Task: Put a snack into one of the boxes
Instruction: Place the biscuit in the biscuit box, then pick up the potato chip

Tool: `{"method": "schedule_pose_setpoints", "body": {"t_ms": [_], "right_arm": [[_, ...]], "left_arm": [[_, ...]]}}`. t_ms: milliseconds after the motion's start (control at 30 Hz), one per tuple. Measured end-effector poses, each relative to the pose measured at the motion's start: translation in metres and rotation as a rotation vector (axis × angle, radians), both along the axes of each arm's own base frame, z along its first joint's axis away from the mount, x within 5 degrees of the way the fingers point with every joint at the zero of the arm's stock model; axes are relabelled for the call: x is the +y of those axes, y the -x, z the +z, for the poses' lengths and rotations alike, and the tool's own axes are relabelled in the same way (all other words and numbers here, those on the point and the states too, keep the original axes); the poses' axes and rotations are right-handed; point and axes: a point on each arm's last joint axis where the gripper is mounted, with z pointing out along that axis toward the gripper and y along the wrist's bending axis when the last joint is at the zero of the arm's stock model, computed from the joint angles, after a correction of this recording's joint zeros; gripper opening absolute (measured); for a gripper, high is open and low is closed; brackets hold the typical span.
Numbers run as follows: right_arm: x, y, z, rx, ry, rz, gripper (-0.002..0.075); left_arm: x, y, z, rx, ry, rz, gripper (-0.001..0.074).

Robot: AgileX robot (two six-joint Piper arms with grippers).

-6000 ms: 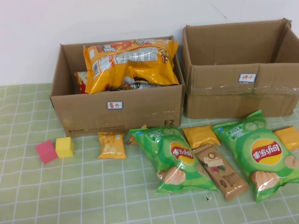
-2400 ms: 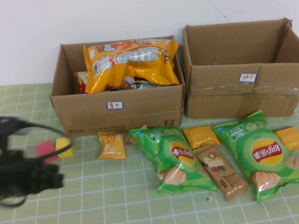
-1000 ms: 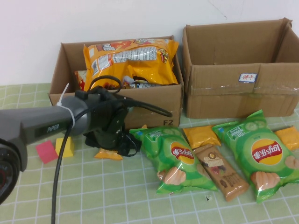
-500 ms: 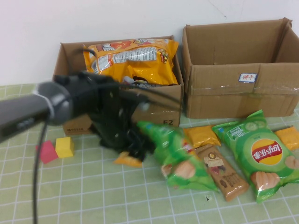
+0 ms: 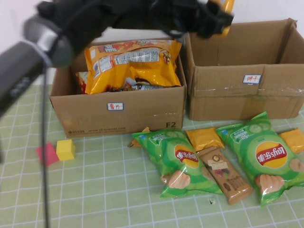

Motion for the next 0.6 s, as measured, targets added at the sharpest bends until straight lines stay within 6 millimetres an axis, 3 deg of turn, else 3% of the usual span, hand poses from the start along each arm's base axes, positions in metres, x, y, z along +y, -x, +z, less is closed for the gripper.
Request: {"method": "schedule_pose_setpoints", "body": {"t_ms": [100, 300, 433, 600], "right_arm": [[0.000, 0.000, 0.000, -0.004, -0.003, -0.001, -0.0002], [0.000, 0.000, 0.000, -0.001, -0.011, -0.003, -0.0002], [0.001, 0.000, 0.000, 0.003, -0.025, -0.006, -0.0002], [0.001, 0.000, 0.000, 0.007, -0.040, -0.010, -0.0002]], "left_arm": [[-0.020, -0.015, -0.004, -0.099, 0.043, 0.043, 0.0414], [-0.056, -0.040, -0.054, -0.218, -0.042, 0.065, 0.0425], [-0.062, -0.048, -0.080, -0.222, -0.111, 0.047, 0.0582], [-0.059, -0.045, -0.075, -0.293, -0.207, 0.021, 0.0571]]}}
